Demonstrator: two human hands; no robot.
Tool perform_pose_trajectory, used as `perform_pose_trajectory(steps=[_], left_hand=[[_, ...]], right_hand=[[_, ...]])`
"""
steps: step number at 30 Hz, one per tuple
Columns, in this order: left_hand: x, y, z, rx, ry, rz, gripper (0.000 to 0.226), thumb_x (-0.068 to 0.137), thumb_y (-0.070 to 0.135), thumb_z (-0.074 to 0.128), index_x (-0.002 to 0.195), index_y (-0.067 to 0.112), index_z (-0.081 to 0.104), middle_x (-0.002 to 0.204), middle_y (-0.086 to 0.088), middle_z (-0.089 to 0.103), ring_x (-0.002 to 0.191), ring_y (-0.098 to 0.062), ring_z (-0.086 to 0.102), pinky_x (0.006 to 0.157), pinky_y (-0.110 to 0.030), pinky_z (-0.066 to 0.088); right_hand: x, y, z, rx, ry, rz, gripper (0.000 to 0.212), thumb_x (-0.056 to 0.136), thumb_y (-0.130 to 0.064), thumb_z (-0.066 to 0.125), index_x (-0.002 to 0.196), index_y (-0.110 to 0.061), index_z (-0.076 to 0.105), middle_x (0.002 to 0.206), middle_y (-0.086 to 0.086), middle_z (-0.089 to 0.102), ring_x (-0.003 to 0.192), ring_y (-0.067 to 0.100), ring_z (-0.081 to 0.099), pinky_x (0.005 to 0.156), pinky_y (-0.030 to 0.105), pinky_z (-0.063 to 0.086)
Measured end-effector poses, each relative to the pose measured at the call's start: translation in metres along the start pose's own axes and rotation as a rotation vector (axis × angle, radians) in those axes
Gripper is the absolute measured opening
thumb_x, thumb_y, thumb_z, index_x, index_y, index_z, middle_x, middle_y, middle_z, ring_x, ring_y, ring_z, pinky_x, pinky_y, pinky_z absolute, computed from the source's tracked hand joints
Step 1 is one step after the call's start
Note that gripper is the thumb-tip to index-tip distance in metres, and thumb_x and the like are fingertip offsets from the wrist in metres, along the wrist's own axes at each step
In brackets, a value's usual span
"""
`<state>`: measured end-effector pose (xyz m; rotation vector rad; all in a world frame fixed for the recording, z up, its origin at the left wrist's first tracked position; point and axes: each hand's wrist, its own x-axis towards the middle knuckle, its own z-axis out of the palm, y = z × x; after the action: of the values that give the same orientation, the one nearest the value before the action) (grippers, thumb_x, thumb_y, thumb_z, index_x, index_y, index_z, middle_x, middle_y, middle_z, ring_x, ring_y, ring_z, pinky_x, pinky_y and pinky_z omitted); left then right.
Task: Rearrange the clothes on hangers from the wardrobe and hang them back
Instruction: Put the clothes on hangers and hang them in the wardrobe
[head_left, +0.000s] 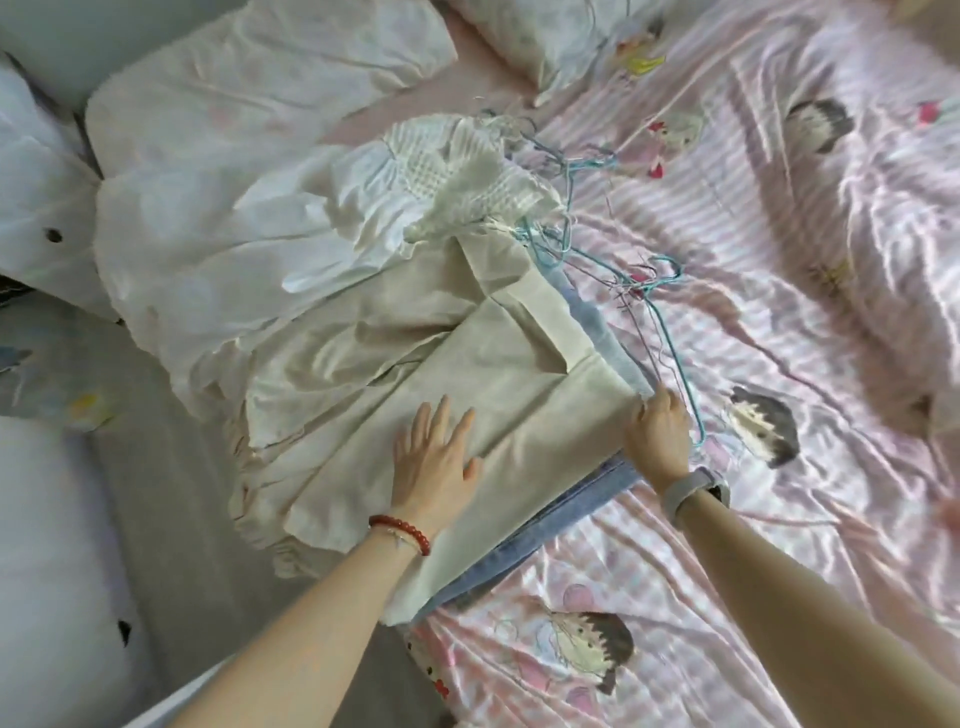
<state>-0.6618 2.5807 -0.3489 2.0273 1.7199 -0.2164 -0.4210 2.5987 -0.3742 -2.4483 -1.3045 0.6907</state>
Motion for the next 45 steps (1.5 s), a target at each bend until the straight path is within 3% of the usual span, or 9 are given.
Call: perform_pose_trajectory(steps=[4,10,14,18,21,27,32,38,45], left_hand=[[0.024,0.003,0.022,0.077,-0.102,0.033,0.066,0.087,0.056,0.035,0.146,0.032,0.017,0.156,-0.005,0.003,0.141,-0.029,0.002,0.112,-0.046,0.012],[0.028,0.005,0.025,0.009,0.079,0.072,0.055,0.060,0.046,0.071,0.107,0.023,0.055,0.122,-0.018,0.053,0.110,-0.037,0.048,0.078,-0.055,0.046],[0.026,0.017,0.027,0.026,0.073,0.080,0.040,0.060,0.042,0.079,0.088,0.018,0.066,0.122,-0.020,0.052,0.116,-0.041,0.046,0.086,-0.061,0.041],[0.026,0.029,0.031,-0.029,0.119,0.131,0.026,0.061,0.024,0.084,0.075,0.015,0.065,0.121,-0.020,0.056,0.115,-0.046,0.049,0.087,-0.063,0.041],[0.026,0.032,0.032,-0.107,0.153,0.123,0.022,0.067,0.011,0.080,0.063,0.013,0.058,0.115,-0.018,0.061,0.113,-0.045,0.050,0.087,-0.060,0.041],[0.007,0.014,0.029,-0.138,0.135,0.158,0.019,0.071,0.000,0.073,0.066,0.009,0.056,0.109,-0.017,0.063,0.115,-0.043,0.051,0.089,-0.054,0.043],[-0.033,-0.015,0.020,-0.137,0.075,0.093,0.011,0.084,0.002,0.059,0.074,0.004,0.056,0.123,-0.014,0.057,0.128,-0.030,0.041,0.096,-0.046,0.040],[-0.076,-0.039,0.020,-0.099,0.060,0.024,0.012,0.089,0.012,0.055,0.082,0.004,0.060,0.131,-0.008,0.050,0.126,-0.023,0.038,0.096,-0.033,0.032],[-0.078,-0.029,-0.008,-0.108,0.041,0.041,0.014,0.091,0.018,0.055,0.088,0.007,0.063,0.137,-0.005,0.045,0.127,-0.020,0.038,0.100,-0.028,0.029]], right_hand=[[0.033,0.007,-0.004,-0.037,-0.060,0.219,0.038,0.091,-0.019,0.038,0.124,-0.001,0.042,0.128,0.022,0.047,0.119,0.038,0.039,0.096,0.049,0.032],[0.055,-0.001,-0.008,0.260,-0.020,0.279,0.033,0.096,-0.025,0.033,0.100,-0.001,0.056,0.100,0.020,0.059,0.098,0.037,0.054,0.074,0.036,0.037],[0.031,-0.005,-0.002,0.448,0.035,0.355,0.029,0.097,-0.019,0.031,0.101,-0.006,0.056,0.096,0.011,0.057,0.097,0.029,0.054,0.074,0.031,0.034],[0.003,-0.002,0.009,0.521,0.045,0.414,0.027,0.096,-0.015,0.031,0.080,-0.006,0.051,0.083,0.009,0.054,0.089,0.030,0.054,0.070,0.029,0.032],[-0.006,0.000,0.014,0.503,0.091,0.404,0.030,0.094,-0.021,0.029,0.076,-0.012,0.050,0.091,0.012,0.059,0.095,0.031,0.053,0.080,0.038,0.040],[-0.012,0.009,0.001,0.538,0.115,0.413,0.026,0.097,-0.020,0.029,0.083,-0.013,0.050,0.076,-0.004,0.059,0.088,0.026,0.057,0.073,0.031,0.037],[-0.056,0.016,0.005,0.631,0.149,0.441,0.033,0.098,-0.022,0.028,0.068,-0.024,0.042,0.059,-0.004,0.055,0.060,0.026,0.060,0.073,0.052,0.049],[-0.111,0.013,-0.007,0.588,0.249,0.205,0.026,0.098,-0.013,0.036,0.078,-0.006,0.051,0.064,-0.008,0.046,0.067,0.024,0.046,0.063,0.037,0.035],[-0.099,-0.017,-0.074,0.410,0.390,-0.155,0.028,0.092,-0.018,0.038,0.092,-0.003,0.062,0.082,0.015,0.067,0.077,0.035,0.059,0.062,0.031,0.029]])
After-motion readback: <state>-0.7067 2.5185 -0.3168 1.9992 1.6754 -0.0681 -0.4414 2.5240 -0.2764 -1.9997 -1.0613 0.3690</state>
